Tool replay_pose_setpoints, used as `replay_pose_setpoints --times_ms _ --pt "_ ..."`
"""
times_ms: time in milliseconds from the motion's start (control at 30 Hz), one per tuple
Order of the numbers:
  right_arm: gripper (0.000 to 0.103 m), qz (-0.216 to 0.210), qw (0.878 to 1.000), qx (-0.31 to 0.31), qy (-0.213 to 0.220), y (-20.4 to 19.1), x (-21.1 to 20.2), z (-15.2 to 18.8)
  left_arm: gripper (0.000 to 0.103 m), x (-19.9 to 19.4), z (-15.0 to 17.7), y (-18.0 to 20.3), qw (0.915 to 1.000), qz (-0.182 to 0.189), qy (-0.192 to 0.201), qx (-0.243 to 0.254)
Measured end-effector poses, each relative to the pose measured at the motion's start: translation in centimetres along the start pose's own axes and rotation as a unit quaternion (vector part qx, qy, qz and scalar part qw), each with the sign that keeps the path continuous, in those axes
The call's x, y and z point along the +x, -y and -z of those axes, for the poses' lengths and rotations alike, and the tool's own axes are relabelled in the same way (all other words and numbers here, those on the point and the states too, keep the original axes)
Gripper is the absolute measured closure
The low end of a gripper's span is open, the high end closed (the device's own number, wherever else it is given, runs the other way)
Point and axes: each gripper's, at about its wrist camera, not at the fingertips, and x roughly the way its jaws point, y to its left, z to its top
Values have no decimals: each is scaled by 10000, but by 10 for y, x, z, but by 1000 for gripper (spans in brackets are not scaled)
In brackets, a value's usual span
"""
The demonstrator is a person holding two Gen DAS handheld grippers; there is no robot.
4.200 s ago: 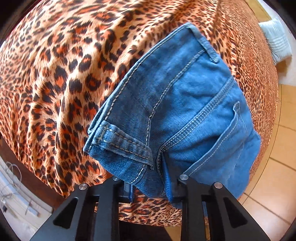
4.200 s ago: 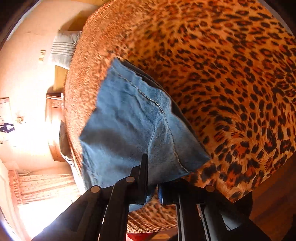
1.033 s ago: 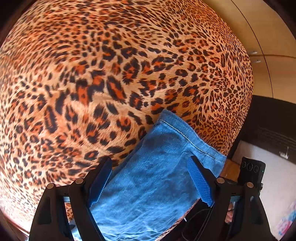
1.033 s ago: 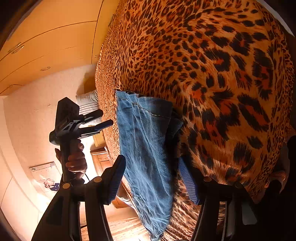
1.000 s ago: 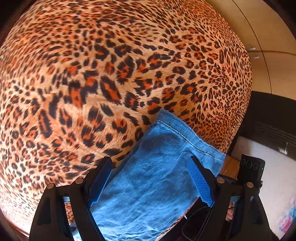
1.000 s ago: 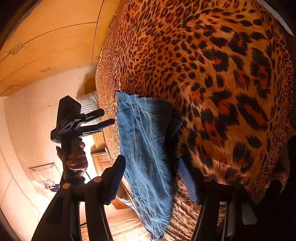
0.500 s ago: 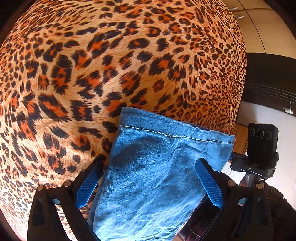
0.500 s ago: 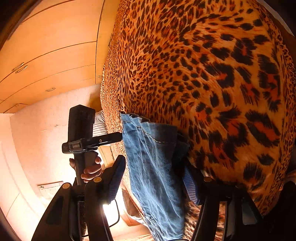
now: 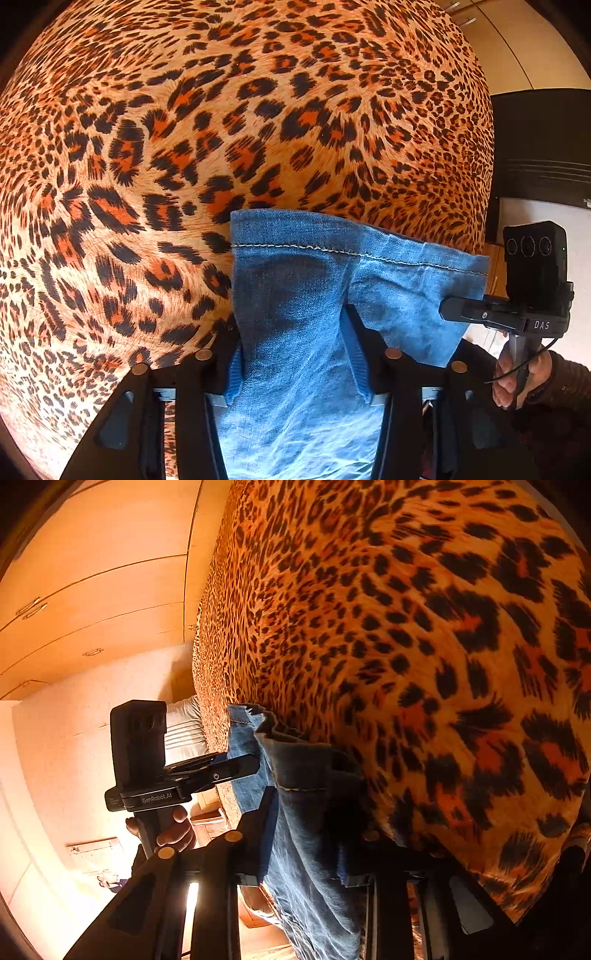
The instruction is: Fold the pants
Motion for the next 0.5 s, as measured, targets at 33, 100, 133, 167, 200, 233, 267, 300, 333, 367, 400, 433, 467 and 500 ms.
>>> replay_pose_setpoints --times_ms 33,100,133,167,200,233,267,300,333,367,400,433,467,500 --pt "82 23 10000 -52 -4 0 1 -1 73 -1 3 2 10000 -9 40 -17" --pt "82 37 9998 -183 -26 -5 5 -2 84 -2 10 9 9998 -84 170 40" --pt "84 55 9996 -261 -25 -9 7 -4 87 -4 14 10 9996 -136 250 38" --pt "85 109 9993 -368 -32 -14 9 -5 89 -5 18 10 9993 -153 338 -3" --pt "87 154 9987 -483 -36 -18 10 -5 90 -7 20 10 9990 -144 414 -98" --pt "88 195 9981 -588 -48 -23 11 -6 91 -10 23 7 9986 -74 475 -235" --pt "88 236 9972 -701 -66 -27 12 -7 91 -15 28 2 9979 -2 540 -346" --pt "89 304 9960 -837 -70 -32 13 -8 92 -20 33 0 9973 26 608 -417" --pt "90 364 9944 -986 -82 -39 13 -8 92 -25 37 1 9968 25 673 -439" --pt "90 400 9927 -1129 -105 -46 15 -8 92 -30 42 3 9963 -6 733 -438" --pt "90 453 9906 -1289 -122 -54 17 -8 92 -36 47 6 9956 -52 816 -455" --pt "90 508 9877 -1473 -135 -63 18 -7 92 -41 52 8 9948 -83 893 -485" --pt "90 545 9845 -1660 -154 -72 20 -6 92 -47 58 10 9938 -104 976 -530" --pt "90 573 9808 -1857 -173 -82 21 -4 92 -54 64 11 9927 -111 1052 -579"
